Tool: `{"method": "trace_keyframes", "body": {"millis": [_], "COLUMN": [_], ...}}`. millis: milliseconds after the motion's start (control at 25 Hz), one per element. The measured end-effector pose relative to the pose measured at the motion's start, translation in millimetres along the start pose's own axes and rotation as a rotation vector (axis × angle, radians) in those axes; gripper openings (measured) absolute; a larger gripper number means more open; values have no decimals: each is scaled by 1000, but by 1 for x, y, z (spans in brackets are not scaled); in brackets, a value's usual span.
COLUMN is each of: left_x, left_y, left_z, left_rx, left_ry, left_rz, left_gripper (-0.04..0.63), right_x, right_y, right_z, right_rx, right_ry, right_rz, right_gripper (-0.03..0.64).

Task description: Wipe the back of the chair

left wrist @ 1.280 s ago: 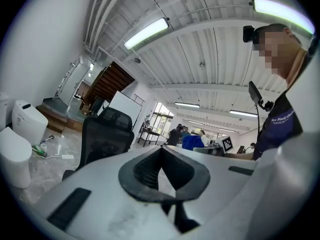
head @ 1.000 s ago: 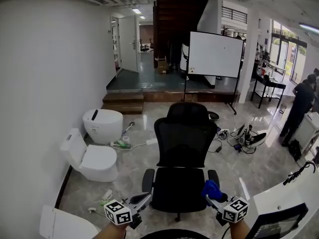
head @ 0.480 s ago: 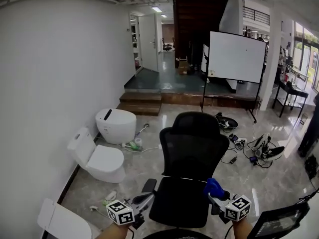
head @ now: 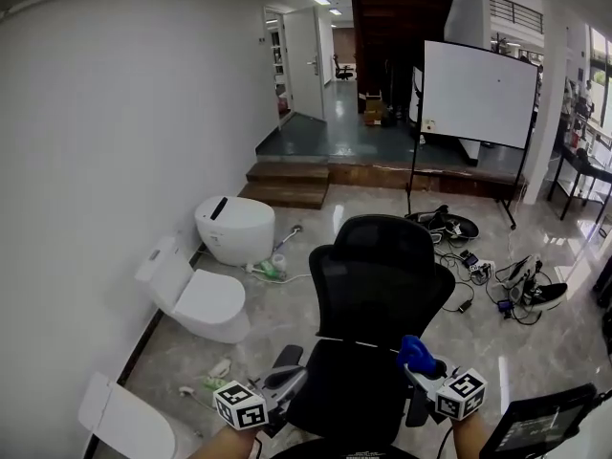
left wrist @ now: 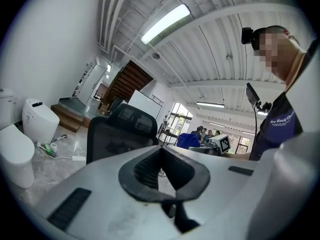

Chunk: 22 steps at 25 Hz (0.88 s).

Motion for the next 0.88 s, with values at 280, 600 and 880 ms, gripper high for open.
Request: {"method": "trace_keyframes", "body": {"millis": [280, 600, 880], "left_x": [26, 40, 56], "left_y": [-61, -128, -130], "left_z": [-37, -66, -62], "left_rx": [8, 38, -25], "left_ry": [-39, -111, -71], "left_rz": [115, 230, 170], "left_gripper": [3, 3, 3], "right_x": [61, 126, 138], "right_y": [20, 34, 79], "right_z": [-19, -53, -75], "right_rx": [11, -67, -237], "right_ry": [-23, -28, -66], "right_rz": [101, 229, 220], "right_gripper": [110, 110, 112]}}
Point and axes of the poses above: the fingertips, and each gripper's own axes: x forward along the fingers, y to its right, z out of its underside, the point moved 1 cm from there along -x, backward along the fingers, and after that the axes turned 6 degrees about -x, right-handed, at the moved point
